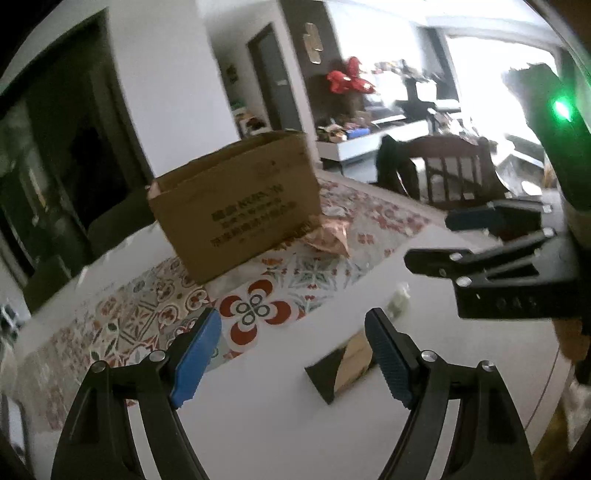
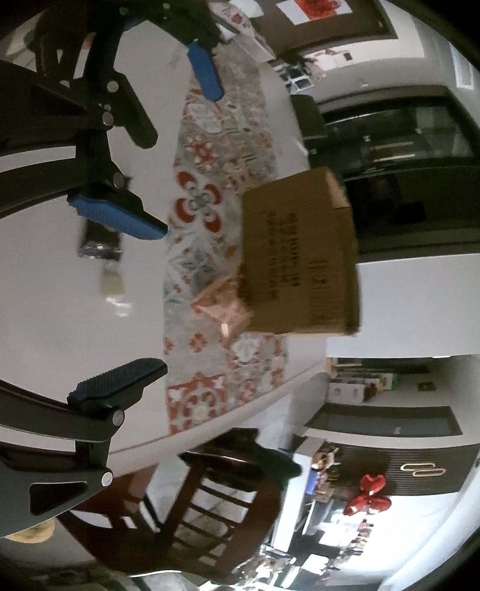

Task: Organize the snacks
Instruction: 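Reach the left gripper to the brown-and-black packet and grasp it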

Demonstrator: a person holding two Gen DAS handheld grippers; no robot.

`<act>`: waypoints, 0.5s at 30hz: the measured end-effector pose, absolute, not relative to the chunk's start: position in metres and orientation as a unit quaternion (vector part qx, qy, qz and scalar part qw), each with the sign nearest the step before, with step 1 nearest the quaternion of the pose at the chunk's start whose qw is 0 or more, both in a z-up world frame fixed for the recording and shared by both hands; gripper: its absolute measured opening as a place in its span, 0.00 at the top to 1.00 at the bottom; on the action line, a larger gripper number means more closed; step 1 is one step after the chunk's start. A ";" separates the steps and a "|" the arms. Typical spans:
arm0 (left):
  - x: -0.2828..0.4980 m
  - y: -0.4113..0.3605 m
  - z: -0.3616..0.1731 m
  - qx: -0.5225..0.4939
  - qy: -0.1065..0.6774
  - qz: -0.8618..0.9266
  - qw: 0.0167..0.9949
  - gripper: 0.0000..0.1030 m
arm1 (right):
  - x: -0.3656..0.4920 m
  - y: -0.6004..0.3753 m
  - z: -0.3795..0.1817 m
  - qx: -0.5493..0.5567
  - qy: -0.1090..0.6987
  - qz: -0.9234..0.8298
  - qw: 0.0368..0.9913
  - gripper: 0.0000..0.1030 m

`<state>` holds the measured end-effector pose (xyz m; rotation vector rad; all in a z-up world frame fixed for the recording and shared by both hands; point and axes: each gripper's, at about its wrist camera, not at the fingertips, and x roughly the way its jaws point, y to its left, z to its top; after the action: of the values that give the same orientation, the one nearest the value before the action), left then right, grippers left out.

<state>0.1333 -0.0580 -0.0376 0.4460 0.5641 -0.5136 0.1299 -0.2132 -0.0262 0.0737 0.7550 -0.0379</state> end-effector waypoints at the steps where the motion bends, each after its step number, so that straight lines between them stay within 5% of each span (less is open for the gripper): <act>1: 0.131 -0.060 -0.041 0.228 0.269 -0.255 0.900 0.22 | 0.129 -0.213 -0.029 0.034 0.371 -0.021 0.928 0.35; 9: 0.128 -0.075 -0.067 0.309 0.259 -0.325 0.855 0.23 | 0.119 -0.202 -0.051 0.003 0.375 -0.038 0.926 0.35; 15: 0.143 -0.085 -0.089 0.317 0.291 -0.362 0.827 0.34 | 0.123 -0.196 -0.058 -0.016 0.364 -0.033 0.931 0.35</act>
<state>0.1430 -0.0849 -0.0888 0.6722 0.6183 -0.7684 0.1229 -0.1965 -0.0579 -0.0325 0.7458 -0.0669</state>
